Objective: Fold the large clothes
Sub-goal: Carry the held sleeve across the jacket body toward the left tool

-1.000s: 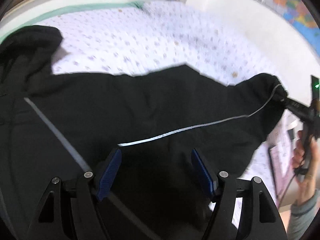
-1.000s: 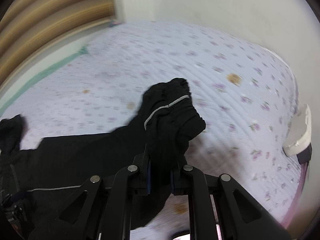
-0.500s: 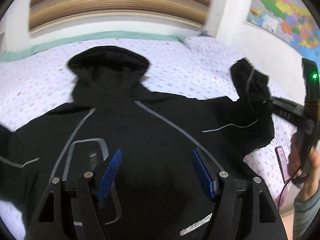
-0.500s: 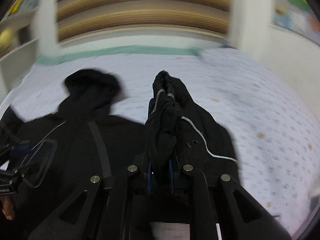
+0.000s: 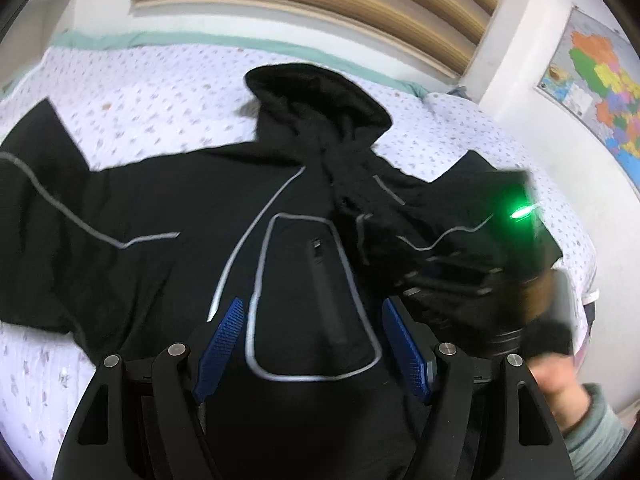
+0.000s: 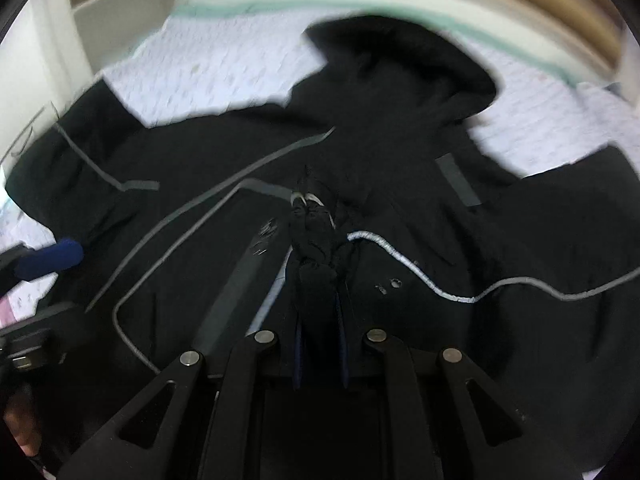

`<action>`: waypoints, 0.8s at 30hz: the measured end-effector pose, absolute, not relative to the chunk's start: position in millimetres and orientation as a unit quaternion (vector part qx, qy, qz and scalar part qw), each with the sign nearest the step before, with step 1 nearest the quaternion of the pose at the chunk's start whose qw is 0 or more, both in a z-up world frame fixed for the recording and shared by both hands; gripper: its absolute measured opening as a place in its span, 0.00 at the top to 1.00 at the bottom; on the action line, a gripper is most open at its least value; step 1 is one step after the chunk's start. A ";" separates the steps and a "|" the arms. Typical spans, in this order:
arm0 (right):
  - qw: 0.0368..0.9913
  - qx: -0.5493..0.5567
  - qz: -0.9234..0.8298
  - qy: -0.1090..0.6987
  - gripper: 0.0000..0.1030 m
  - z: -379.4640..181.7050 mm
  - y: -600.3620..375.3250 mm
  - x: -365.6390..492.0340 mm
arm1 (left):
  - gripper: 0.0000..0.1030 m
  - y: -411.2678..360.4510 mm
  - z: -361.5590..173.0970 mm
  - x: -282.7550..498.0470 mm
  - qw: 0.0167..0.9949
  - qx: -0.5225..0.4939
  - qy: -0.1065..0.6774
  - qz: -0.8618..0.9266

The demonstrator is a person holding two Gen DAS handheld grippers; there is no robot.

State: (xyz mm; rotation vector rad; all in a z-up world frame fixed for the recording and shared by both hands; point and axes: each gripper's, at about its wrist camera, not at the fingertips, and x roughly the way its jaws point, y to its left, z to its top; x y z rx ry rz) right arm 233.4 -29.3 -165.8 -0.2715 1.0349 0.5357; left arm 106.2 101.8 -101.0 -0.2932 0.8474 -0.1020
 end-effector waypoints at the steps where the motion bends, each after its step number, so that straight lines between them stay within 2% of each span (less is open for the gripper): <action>1: 0.824 -0.132 0.248 0.492 0.78 -174.6 -23.9 233.9 | 0.29 106.5 -104.6 105.8 0.897 -0.144 0.415 -0.052; 3: 0.827 -0.152 0.232 0.489 0.75 -191.1 -12.7 231.0 | 0.29 113.1 -109.2 107.4 0.891 -0.147 0.426 -0.058; 6: 0.826 -0.183 0.229 0.482 0.73 -186.1 -11.1 223.4 | 0.29 122.4 -115.7 112.4 0.878 -0.171 0.439 -0.080; 7: 0.823 -0.181 0.233 0.485 0.70 -183.2 -13.0 222.9 | 0.29 125.0 -117.2 116.1 0.873 -0.184 0.442 -0.092; 11: 0.827 -0.107 0.284 0.473 0.46 -145.5 -39.7 210.4 | 0.29 122.1 -114.5 133.1 0.850 -0.227 0.452 -0.148; 17: 0.870 -0.057 0.252 0.420 0.46 -95.4 -111.0 185.9 | 0.29 89.6 -115.7 181.0 0.829 -0.233 0.480 -0.170; 23: 0.905 -0.063 0.170 0.385 0.46 -71.0 -172.8 177.3 | 0.29 59.8 -153.6 232.2 0.810 -0.235 0.517 -0.147; 24: 0.911 -0.067 0.153 0.378 0.46 -66.8 -182.4 174.6 | 0.41 57.7 -157.5 236.6 0.811 -0.235 0.516 -0.145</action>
